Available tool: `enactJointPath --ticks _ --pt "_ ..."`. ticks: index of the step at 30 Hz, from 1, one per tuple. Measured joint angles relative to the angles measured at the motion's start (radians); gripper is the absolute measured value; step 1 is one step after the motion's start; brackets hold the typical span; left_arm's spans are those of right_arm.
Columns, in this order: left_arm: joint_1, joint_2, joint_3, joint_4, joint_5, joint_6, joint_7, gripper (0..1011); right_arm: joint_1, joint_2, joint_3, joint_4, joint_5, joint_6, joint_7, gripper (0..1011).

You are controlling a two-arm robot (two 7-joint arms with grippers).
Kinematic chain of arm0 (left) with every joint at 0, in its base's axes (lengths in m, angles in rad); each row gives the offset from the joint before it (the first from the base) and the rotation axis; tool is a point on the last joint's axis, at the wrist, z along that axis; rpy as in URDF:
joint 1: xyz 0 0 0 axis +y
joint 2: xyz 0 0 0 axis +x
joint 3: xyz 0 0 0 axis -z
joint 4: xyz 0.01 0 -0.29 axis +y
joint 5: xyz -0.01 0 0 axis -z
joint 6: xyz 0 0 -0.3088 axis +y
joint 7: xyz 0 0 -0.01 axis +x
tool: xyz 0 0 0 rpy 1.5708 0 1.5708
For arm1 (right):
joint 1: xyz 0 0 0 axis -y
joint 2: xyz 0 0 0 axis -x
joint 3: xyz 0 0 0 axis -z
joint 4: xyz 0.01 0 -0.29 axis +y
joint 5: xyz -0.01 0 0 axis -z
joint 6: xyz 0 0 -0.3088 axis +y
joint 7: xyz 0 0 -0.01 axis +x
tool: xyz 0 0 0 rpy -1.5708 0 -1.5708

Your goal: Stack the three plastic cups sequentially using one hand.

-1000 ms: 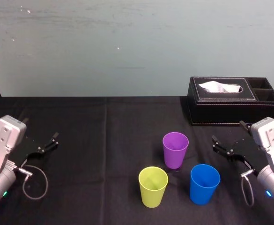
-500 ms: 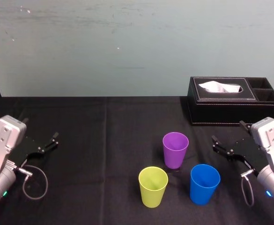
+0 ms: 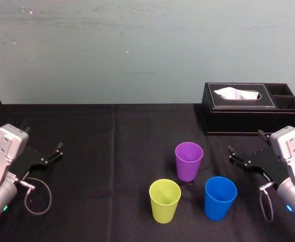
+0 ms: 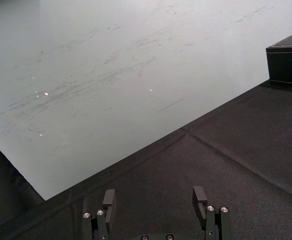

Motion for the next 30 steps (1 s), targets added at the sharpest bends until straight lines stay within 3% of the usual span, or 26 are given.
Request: enactJointPath --ticks 6,17,23,30 --pt "0.0 0.0 0.0 0.0 0.0 0.0 0.0 1000 0.0 0.0 0.0 0.0 0.0 0.0 0.0 1004" --pt "0.0 0.0 0.0 0.0 0.0 0.0 0.0 1000 -0.054 0.007 0.049 -0.058 -0.023 -0.036 -0.015 1004" --pt "0.0 0.0 0.0 0.0 0.0 0.0 0.0 1000 -0.115 0.02 0.075 -0.132 -0.015 -0.003 -0.021 1004" --pt "0.0 0.0 0.0 0.0 0.0 0.0 0.0 1000 -0.235 0.057 0.135 -0.25 0.029 0.052 -0.024 1004"
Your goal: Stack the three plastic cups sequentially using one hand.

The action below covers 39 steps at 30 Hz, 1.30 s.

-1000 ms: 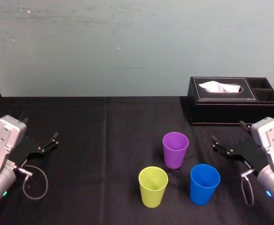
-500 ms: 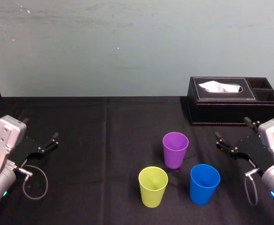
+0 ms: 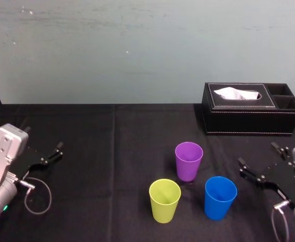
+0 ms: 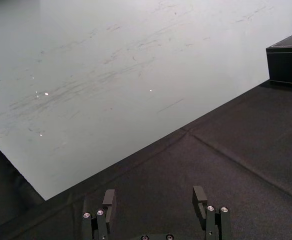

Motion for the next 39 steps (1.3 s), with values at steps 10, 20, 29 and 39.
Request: enactJointPath --ticks 10,20,29,39 --pt "0.0 0.0 0.0 0.0 0.0 0.0 0.0 1000 -0.131 0.041 0.086 -0.111 0.056 0.059 0.0 1004" --pt "0.0 0.0 0.0 0.0 0.0 0.0 0.0 1000 -0.241 0.065 0.152 -0.185 0.152 0.155 0.062 1004" --pt "0.0 0.0 0.0 0.0 0.0 0.0 0.0 1000 -0.285 0.081 0.16 -0.227 0.201 0.241 0.143 1004" --pt "0.0 0.0 0.0 0.0 0.0 0.0 0.0 1000 -0.28 0.078 0.131 -0.239 0.207 0.292 0.224 1004"
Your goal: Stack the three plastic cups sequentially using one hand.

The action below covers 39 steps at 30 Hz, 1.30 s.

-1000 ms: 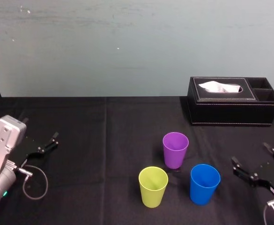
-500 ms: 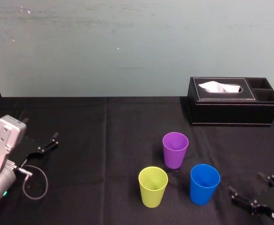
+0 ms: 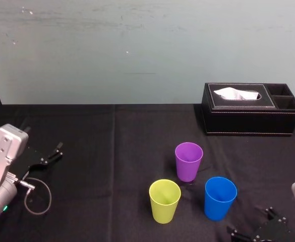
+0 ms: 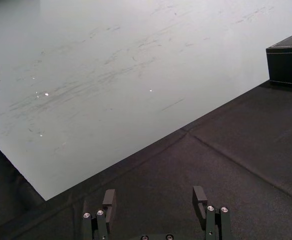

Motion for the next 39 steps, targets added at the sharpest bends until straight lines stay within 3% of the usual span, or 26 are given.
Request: enactJointPath --ticks 16,39 --pt "0.0 0.0 0.0 0.0 0.0 0.0 0.0 1000 0.085 -0.073 -0.051 0.031 -0.068 0.04 0.032 1004" --pt "0.0 0.0 0.0 0.0 0.0 0.0 0.0 1000 0.144 -0.181 -0.049 0.088 -0.133 0.07 0.018 1004"
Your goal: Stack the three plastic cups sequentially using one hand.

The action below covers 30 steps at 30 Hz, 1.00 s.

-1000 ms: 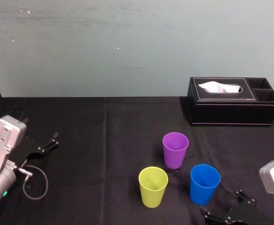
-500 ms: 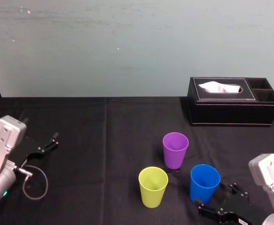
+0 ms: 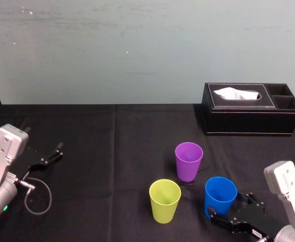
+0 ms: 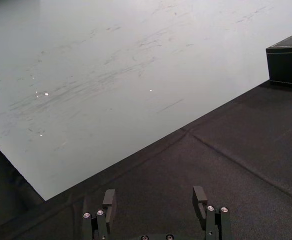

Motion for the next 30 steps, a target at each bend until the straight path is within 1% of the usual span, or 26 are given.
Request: enactJointPath --ticks 6,12,30 --pt "0.0 0.0 0.0 0.0 0.0 0.0 0.0 1000 0.011 -0.03 0.003 0.02 -0.019 -0.005 -0.007 1004" --pt "0.0 0.0 0.0 0.0 0.0 0.0 0.0 1000 0.021 -0.053 0.003 0.037 -0.036 -0.011 -0.006 1004" --pt "0.0 0.0 0.0 0.0 0.0 0.0 0.0 1000 0.045 -0.092 0.011 0.057 -0.074 0.0 0.032 1004"
